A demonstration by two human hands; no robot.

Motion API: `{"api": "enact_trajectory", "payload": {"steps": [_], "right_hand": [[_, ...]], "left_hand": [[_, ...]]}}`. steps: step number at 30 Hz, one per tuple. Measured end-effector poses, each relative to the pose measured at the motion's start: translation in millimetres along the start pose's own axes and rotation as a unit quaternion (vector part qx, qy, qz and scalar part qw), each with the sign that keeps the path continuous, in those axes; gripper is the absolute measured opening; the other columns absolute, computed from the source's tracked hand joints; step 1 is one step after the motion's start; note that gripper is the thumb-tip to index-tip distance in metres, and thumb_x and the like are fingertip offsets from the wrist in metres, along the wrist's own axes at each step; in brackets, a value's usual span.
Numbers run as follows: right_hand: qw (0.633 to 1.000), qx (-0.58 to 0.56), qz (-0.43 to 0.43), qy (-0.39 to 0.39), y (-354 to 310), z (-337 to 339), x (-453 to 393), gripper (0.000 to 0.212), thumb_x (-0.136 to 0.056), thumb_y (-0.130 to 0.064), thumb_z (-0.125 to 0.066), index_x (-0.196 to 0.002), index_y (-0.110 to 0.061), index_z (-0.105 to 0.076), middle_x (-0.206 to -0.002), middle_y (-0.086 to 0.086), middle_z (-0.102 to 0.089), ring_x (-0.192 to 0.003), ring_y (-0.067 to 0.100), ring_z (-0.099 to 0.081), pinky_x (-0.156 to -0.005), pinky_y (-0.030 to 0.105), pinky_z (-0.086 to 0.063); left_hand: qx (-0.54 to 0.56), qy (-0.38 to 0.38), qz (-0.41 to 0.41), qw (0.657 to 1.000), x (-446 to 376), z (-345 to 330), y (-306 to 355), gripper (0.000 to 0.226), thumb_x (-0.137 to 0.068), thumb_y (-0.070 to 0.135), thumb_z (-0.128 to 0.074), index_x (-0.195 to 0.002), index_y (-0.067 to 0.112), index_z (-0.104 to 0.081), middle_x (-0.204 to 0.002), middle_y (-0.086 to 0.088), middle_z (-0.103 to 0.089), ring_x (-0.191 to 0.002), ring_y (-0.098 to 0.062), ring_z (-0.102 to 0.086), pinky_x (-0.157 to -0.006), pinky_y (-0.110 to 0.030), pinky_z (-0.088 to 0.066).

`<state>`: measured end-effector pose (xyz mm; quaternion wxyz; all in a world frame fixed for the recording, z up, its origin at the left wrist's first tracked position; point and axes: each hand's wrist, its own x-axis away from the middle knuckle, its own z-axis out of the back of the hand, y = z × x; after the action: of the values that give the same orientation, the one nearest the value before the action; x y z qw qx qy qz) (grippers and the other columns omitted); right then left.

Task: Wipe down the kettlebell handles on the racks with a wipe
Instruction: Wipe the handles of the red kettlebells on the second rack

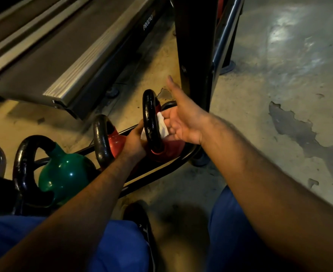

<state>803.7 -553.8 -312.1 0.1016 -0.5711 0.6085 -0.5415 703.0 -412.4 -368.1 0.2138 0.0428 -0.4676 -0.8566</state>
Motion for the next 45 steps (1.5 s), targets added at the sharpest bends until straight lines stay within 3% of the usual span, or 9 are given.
{"api": "enact_trajectory", "payload": {"steps": [5, 11, 21, 24, 28, 36, 39, 43, 45], "right_hand": [[0.986, -0.16, 0.037, 0.002, -10.0, -8.3, -6.5, 0.109, -0.086, -0.084, -0.033, -0.158, -0.003, -0.02, -0.155, 0.026, -0.038, -0.143, 0.04, -0.038, -0.119, 0.055, -0.026], [0.956, -0.272, 0.105, 0.033, -23.2, -19.1, -27.4, 0.102, -0.092, -0.071, -0.043, -0.159, -0.008, 0.002, -0.164, 0.026, -0.014, -0.15, 0.044, -0.021, -0.121, 0.059, -0.017], [0.922, -0.354, 0.087, 0.132, -39.1, -23.9, -39.2, 0.082, -0.097, -0.054, -0.049, -0.154, 0.0, -0.026, -0.149, 0.027, -0.045, -0.131, 0.039, -0.051, -0.089, 0.047, -0.046], [0.927, -0.327, 0.07, 0.172, -32.7, -20.1, -40.8, 0.049, -0.102, -0.04, -0.042, -0.132, -0.003, -0.05, -0.114, 0.018, -0.066, -0.105, 0.031, -0.064, -0.099, 0.038, -0.047], [0.94, -0.274, 0.057, 0.197, -18.5, -17.8, -41.1, 0.021, -0.1, -0.014, -0.036, -0.1, -0.011, -0.057, -0.061, 0.005, -0.063, -0.062, 0.018, -0.056, -0.067, 0.032, -0.049], [0.938, -0.263, 0.021, 0.223, -5.7, -20.6, -56.0, 0.029, -0.105, -0.019, -0.049, -0.081, -0.009, -0.061, -0.046, 0.0, -0.062, -0.034, 0.01, -0.058, -0.036, 0.02, -0.049], [0.925, -0.269, 0.028, 0.266, -13.4, -23.3, -66.0, 0.029, -0.104, -0.02, -0.051, -0.078, -0.01, -0.06, -0.045, 0.001, -0.061, -0.039, 0.013, -0.06, -0.033, 0.019, -0.045], [0.915, -0.274, 0.024, 0.294, -22.4, -31.6, -75.9, 0.021, -0.1, -0.02, -0.058, -0.089, -0.004, -0.067, -0.092, 0.018, -0.075, -0.087, 0.03, -0.072, -0.061, 0.038, -0.059], [0.915, -0.249, 0.027, 0.317, -22.9, -32.6, -77.3, 0.024, -0.099, -0.014, -0.059, -0.079, -0.004, -0.063, -0.07, 0.012, -0.072, -0.076, 0.025, -0.069, -0.067, 0.039, -0.056]], "left_hand": [[0.034, 0.009, 0.026, 0.999, -4.0, 1.8, -0.1, 0.024, -0.096, 0.004, -0.058, -0.12, 0.004, -0.059, -0.089, 0.011, -0.06, -0.081, -0.003, -0.064, -0.058, -0.003, -0.045], [0.059, 0.003, -0.004, 0.998, -3.3, 1.7, -1.8, 0.028, -0.095, 0.009, -0.061, -0.119, 0.022, -0.056, -0.099, 0.014, -0.064, -0.079, 0.017, -0.061, -0.068, -0.004, -0.047], [0.074, 0.0, 0.0, 0.997, -4.9, 2.8, -3.9, 0.029, -0.096, 0.011, -0.059, -0.124, 0.016, -0.057, -0.099, 0.012, -0.064, -0.08, 0.013, -0.063, -0.07, -0.009, -0.05], [0.081, 0.005, 0.005, 0.997, -3.4, 2.2, -1.8, 0.03, -0.096, 0.013, -0.06, -0.125, 0.014, -0.058, -0.099, 0.013, -0.065, -0.081, 0.008, -0.064, -0.069, -0.008, -0.051], [0.077, -0.007, 0.001, 0.997, -1.7, 2.9, 0.1, 0.033, -0.095, 0.007, -0.06, -0.127, 0.013, -0.057, -0.097, 0.013, -0.064, -0.075, 0.015, -0.063, -0.063, -0.006, -0.048], [0.094, -0.012, -0.003, 0.996, 0.1, 2.1, 2.1, 0.039, -0.09, 0.011, -0.067, -0.126, 0.021, -0.056, -0.099, 0.015, -0.064, -0.079, 0.017, -0.063, -0.063, -0.004, -0.047], [0.103, -0.007, -0.007, 0.995, -0.8, 2.5, -0.1, 0.039, -0.089, 0.015, -0.069, -0.127, 0.017, -0.059, -0.101, 0.01, -0.07, -0.085, 0.007, -0.067, -0.067, -0.01, -0.051], [0.116, -0.02, 0.011, 0.993, -0.8, 2.7, -2.3, 0.029, -0.095, 0.029, -0.062, -0.124, 0.032, -0.057, -0.109, 0.008, -0.069, -0.101, -0.009, -0.068, -0.084, -0.028, -0.056], [0.106, -0.022, 0.011, 0.994, -1.0, 3.5, -1.4, 0.025, -0.096, 0.027, -0.061, -0.117, 0.039, -0.055, -0.107, 0.013, -0.067, -0.099, -0.005, -0.067, -0.081, -0.024, -0.056]]}}
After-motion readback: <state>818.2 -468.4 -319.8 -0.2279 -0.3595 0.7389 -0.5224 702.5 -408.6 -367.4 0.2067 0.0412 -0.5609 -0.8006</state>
